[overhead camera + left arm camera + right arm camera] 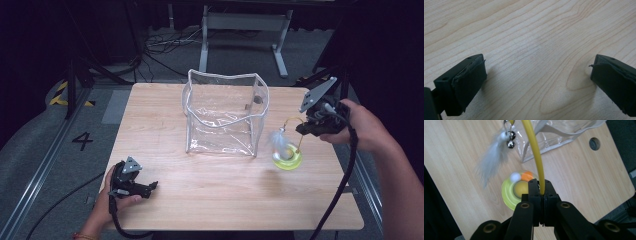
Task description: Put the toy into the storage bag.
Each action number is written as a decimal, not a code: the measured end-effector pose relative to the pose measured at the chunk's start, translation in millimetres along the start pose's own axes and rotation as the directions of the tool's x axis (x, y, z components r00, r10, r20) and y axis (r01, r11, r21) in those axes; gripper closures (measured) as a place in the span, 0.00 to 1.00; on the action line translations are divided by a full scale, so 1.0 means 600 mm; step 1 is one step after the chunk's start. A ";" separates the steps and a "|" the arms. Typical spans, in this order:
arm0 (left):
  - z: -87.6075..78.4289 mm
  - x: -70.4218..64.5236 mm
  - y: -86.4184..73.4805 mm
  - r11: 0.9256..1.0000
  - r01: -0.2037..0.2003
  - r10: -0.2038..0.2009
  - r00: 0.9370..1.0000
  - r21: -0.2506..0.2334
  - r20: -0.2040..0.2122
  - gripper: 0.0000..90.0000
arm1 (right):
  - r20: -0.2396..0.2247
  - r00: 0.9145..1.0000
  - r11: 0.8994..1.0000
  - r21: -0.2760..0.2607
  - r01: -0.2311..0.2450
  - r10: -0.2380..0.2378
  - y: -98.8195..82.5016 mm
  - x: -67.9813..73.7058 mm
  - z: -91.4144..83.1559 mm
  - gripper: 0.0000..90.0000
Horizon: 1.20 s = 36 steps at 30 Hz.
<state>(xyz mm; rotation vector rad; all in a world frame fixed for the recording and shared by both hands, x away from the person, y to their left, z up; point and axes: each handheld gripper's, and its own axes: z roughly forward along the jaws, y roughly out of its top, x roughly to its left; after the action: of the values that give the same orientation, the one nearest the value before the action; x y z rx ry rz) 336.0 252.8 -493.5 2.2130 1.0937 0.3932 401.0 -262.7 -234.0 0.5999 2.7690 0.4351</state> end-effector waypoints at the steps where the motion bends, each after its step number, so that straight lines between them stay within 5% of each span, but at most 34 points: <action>1: 0.000 0.000 0.000 1.000 0.000 0.000 1.000 0.000 0.000 0.01 | 0.010 1.000 1.000 0.002 -0.006 0.006 0.002 -0.005 -0.004 0.98; 14: 0.000 0.000 0.000 1.000 0.000 0.000 1.000 0.000 0.000 0.01 | 0.050 0.997 0.997 -0.059 -0.058 0.061 0.042 -0.070 -0.060 0.98; 21: 0.000 0.000 0.000 1.000 0.006 -0.006 1.000 -0.003 0.001 0.01 | 0.109 0.988 0.994 -0.032 -0.107 0.110 0.073 -0.094 -0.079 0.98; 36: 0.000 0.000 0.000 1.000 0.002 -0.002 1.000 0.002 0.002 0.01 | 0.171 0.977 0.989 -0.096 -0.112 0.128 0.135 -0.111 -0.167 0.98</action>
<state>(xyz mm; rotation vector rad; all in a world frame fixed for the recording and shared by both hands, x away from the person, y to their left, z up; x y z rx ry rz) 335.9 252.8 -493.2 2.2132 1.0960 0.3889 455.4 -244.6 -100.7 0.7496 2.5411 0.4983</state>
